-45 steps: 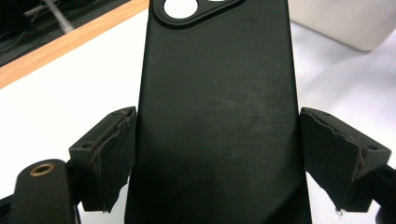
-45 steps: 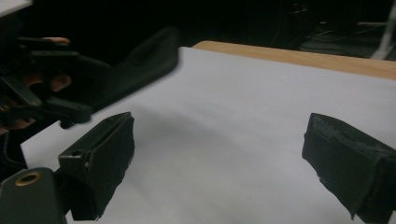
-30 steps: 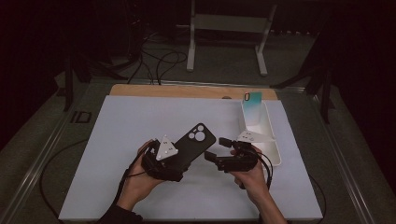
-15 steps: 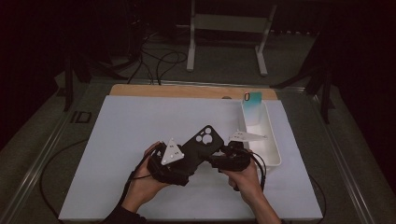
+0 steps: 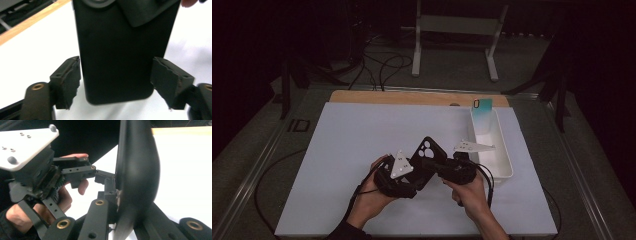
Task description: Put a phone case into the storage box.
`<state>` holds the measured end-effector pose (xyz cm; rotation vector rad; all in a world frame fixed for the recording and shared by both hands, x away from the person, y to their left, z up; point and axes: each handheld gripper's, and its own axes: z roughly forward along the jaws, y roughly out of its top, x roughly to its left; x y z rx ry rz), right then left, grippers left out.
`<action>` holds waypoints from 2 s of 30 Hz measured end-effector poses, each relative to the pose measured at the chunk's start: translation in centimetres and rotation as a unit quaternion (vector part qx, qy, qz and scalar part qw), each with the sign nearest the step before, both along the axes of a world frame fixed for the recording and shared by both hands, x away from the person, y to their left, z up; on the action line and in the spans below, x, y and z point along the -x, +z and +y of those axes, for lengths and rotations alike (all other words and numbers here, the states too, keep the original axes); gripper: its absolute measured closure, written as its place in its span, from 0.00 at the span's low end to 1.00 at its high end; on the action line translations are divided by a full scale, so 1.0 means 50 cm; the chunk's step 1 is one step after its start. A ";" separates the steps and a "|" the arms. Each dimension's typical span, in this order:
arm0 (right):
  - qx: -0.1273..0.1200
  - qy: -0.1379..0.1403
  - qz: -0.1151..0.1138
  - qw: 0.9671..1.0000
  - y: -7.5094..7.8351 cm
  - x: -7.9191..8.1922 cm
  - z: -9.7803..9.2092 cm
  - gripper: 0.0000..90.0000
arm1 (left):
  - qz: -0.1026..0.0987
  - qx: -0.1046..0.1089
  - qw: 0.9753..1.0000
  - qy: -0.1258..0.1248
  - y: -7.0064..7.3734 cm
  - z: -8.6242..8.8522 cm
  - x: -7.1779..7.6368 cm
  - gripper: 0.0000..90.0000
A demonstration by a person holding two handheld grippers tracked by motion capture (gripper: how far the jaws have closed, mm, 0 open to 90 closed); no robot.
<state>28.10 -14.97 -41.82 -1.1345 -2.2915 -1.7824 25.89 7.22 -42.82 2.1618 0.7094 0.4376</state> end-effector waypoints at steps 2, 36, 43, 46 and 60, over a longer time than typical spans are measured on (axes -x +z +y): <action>-0.002 -0.002 -0.001 1.000 0.002 0.000 -0.004 0.95 | 0.000 -0.008 1.000 0.008 0.000 0.004 -0.002 0.23; -0.014 0.073 -0.067 0.995 0.033 0.028 -0.023 0.95 | 0.079 0.071 0.991 -0.081 -0.005 0.012 -0.007 0.05; -0.007 0.085 -0.080 0.993 0.036 0.033 -0.018 0.95 | 0.072 0.081 0.989 -0.100 -0.006 0.015 0.001 0.27; -0.001 0.081 -0.086 0.993 0.037 0.031 -0.027 0.95 | 0.071 0.097 0.988 -0.099 -0.004 0.024 0.000 0.38; 0.067 0.049 -0.120 0.989 0.042 0.029 -0.027 0.61 | 0.073 0.095 0.986 -0.114 -0.009 0.025 0.004 0.76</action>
